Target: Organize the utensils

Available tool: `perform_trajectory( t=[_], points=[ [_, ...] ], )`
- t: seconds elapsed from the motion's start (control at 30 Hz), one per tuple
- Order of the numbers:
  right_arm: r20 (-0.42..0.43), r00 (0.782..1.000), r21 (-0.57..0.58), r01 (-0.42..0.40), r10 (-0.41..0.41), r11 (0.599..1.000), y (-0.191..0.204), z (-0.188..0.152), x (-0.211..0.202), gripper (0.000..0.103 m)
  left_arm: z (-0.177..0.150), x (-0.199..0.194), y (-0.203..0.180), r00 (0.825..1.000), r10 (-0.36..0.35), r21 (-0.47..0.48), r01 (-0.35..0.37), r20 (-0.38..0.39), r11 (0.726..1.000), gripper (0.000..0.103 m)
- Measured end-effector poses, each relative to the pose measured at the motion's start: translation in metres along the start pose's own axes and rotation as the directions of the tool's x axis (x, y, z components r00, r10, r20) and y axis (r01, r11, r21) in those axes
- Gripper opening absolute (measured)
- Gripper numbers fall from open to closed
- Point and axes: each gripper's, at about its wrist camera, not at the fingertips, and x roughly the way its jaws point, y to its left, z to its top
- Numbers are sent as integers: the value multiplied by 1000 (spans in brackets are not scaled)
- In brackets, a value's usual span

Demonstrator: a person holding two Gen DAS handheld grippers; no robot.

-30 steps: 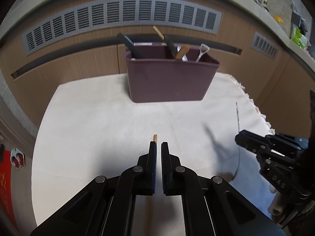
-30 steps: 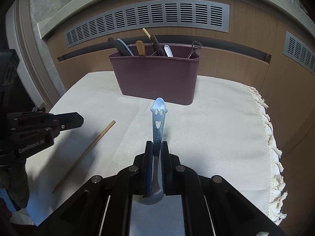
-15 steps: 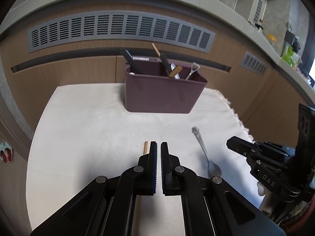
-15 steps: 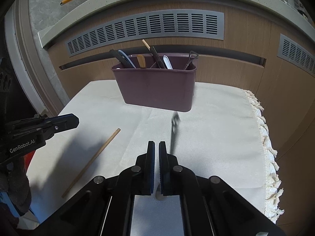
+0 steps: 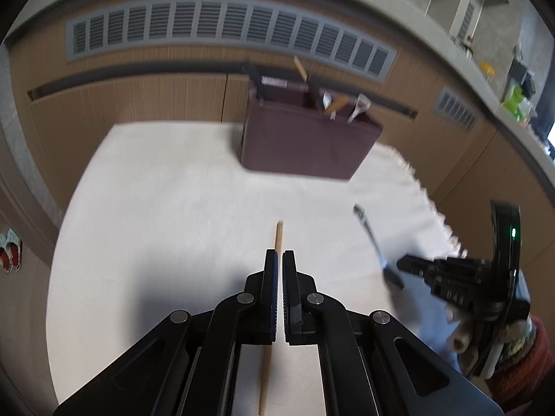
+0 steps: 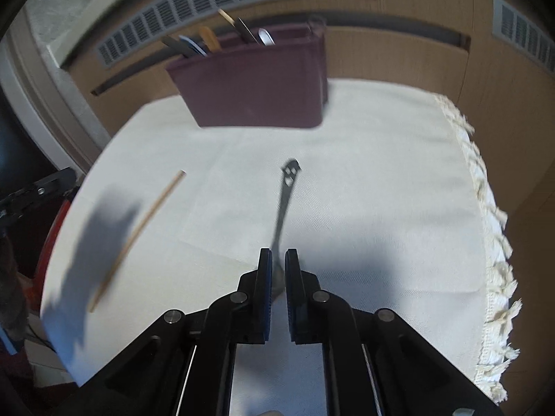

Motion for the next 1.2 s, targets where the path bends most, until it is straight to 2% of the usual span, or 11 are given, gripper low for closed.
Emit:
perform_trajectory(
  t=[0.2,0.33,0.4,0.53,0.6,0.63,0.73,0.83,1.13,1.2],
  points=[
    [-28,1000,44,-4,5,999,1,13,32,9,-9,18,13,998,-18,-20,16,-56,1000,5],
    [-6,998,-25,57,-58,998,15,27,45,11,-13,26,21,997,-4,-25,2,-76,1000,8],
    [4,995,-59,98,-98,993,21,32,51,12,-15,30,25,996,-1,-30,-2,-93,1000,13],
    [0,990,-106,138,-139,985,31,45,62,17,-19,45,22,986,-15,-14,13,-164,1000,21],
    [-15,989,-142,146,-149,979,35,48,65,13,-19,51,15,981,-17,8,19,-191,1000,22],
    [-14,991,-153,129,-132,980,35,48,63,9,-17,56,9,978,-13,28,19,-207,999,22],
    [17,993,-134,115,-114,984,29,42,54,9,-10,69,-6,971,25,74,-8,-237,997,23],
    [51,997,-102,67,-62,993,20,33,34,9,-3,83,-17,964,63,108,-36,-259,994,23],
    [158,987,-100,41,-25,994,20,23,-12,9,18,105,-29,946,92,152,-46,-310,987,23],
    [179,984,-90,39,-23,995,18,24,-18,9,20,109,-30,948,81,158,-33,-308,987,22]
  ],
)
